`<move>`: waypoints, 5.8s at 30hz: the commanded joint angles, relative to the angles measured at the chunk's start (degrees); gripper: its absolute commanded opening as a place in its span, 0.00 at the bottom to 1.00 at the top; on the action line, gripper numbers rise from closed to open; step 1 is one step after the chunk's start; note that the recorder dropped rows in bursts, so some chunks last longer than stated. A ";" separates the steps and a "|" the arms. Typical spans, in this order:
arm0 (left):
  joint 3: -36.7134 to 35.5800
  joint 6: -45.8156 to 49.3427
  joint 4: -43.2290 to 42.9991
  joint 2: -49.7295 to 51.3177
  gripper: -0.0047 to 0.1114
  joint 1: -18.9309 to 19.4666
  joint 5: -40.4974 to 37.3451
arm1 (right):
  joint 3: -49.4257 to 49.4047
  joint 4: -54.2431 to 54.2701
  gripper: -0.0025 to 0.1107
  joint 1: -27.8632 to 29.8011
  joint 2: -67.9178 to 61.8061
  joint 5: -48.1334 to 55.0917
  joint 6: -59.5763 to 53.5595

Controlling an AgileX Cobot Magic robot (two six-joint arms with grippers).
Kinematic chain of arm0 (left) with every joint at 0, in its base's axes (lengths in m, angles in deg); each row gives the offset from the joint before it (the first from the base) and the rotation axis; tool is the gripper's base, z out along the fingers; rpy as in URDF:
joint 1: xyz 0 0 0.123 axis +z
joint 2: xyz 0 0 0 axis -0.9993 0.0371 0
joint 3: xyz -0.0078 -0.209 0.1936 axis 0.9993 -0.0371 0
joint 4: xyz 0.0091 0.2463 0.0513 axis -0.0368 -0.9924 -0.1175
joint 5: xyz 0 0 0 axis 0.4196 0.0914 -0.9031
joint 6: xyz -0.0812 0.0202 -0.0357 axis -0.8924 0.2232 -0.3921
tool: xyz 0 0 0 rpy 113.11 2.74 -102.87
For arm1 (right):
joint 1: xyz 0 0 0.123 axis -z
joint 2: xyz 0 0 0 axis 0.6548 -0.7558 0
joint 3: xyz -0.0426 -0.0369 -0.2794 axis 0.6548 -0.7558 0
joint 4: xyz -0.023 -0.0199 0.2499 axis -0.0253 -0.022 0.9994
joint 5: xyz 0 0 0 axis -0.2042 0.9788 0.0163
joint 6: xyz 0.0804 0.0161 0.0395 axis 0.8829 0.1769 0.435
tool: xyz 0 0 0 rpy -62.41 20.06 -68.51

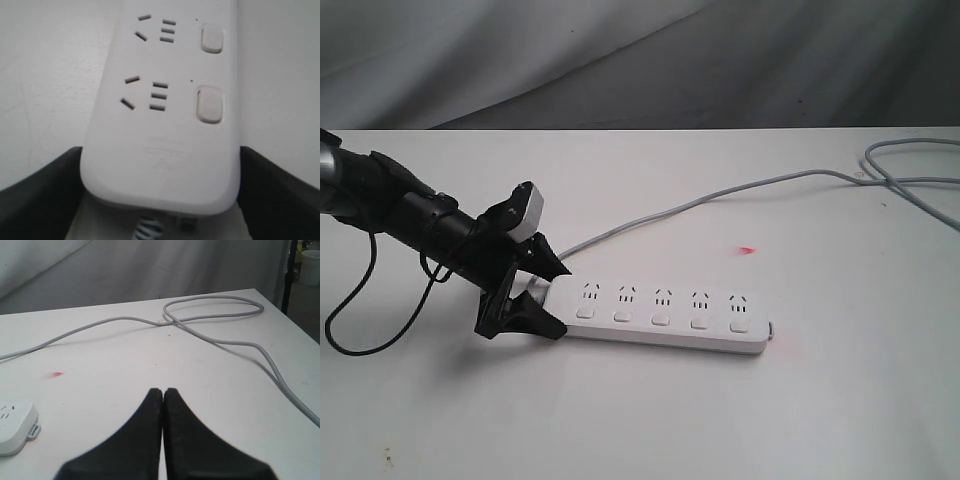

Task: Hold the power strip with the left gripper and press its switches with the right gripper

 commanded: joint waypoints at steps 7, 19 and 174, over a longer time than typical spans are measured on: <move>0.07 0.00 -0.05 0.18 0.39 -0.29 -1.09 | -0.22 -0.37 0.02 -0.17 0.31 -0.12 -0.09; 0.07 0.00 -0.05 0.18 0.39 -0.29 -1.09 | -0.22 -0.37 0.02 -0.17 0.31 -0.12 -0.09; 0.07 0.00 0.07 0.18 0.39 -0.29 -0.23 | 77.22 63.43 0.71 -35.56 -120.97 16.54 -108.62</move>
